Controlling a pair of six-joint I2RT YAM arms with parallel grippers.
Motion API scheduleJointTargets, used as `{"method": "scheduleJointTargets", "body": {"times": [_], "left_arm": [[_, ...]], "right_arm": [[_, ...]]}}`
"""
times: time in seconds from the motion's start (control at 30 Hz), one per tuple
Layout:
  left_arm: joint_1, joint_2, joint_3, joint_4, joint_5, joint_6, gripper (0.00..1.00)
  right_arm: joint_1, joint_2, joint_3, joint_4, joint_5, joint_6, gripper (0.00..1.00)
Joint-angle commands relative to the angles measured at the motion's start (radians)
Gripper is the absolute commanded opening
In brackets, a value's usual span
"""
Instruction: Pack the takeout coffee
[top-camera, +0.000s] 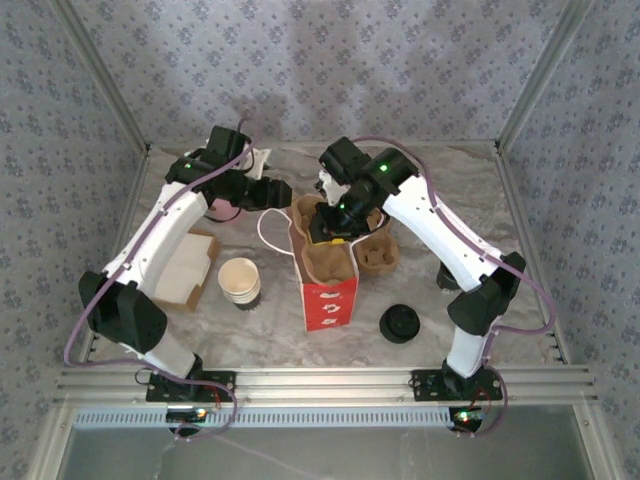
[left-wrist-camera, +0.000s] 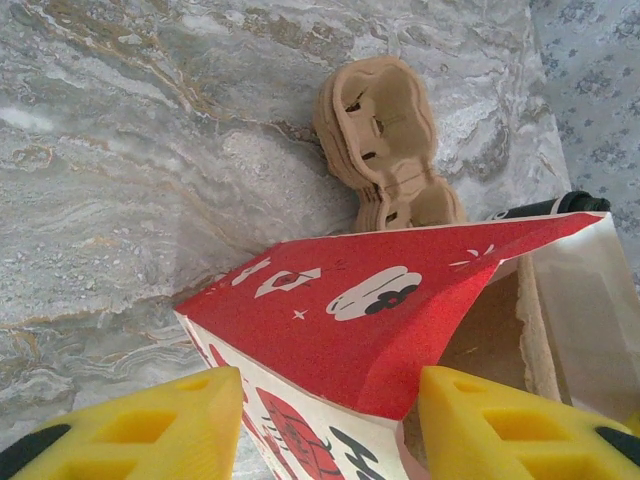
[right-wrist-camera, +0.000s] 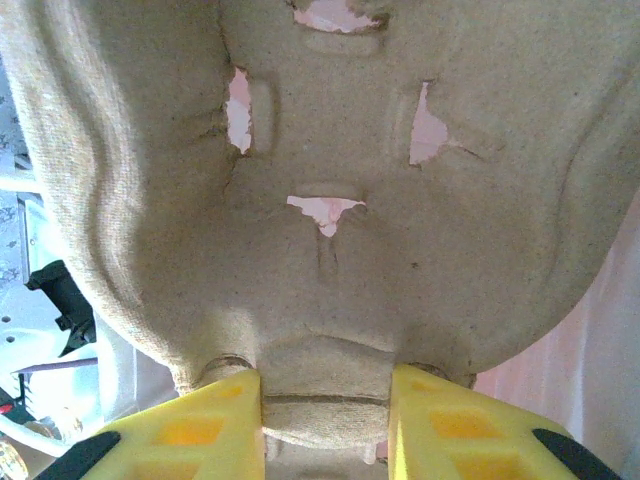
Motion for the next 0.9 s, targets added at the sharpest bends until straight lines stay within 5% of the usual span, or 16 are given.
{"method": "scheduleJointTargets", "body": {"times": [0.0, 0.87], "left_arm": [[-0.008, 0.017, 0.018, -0.019, -0.022, 0.012, 0.49], [-0.009, -0.006, 0.024, -0.014, -0.083, -0.03, 0.46]], "right_arm": [[-0.004, -0.032, -0.008, -0.017, -0.027, -0.025, 0.33], [0.018, 0.004, -0.011, -0.072, 0.045, -0.066, 0.33]]}}
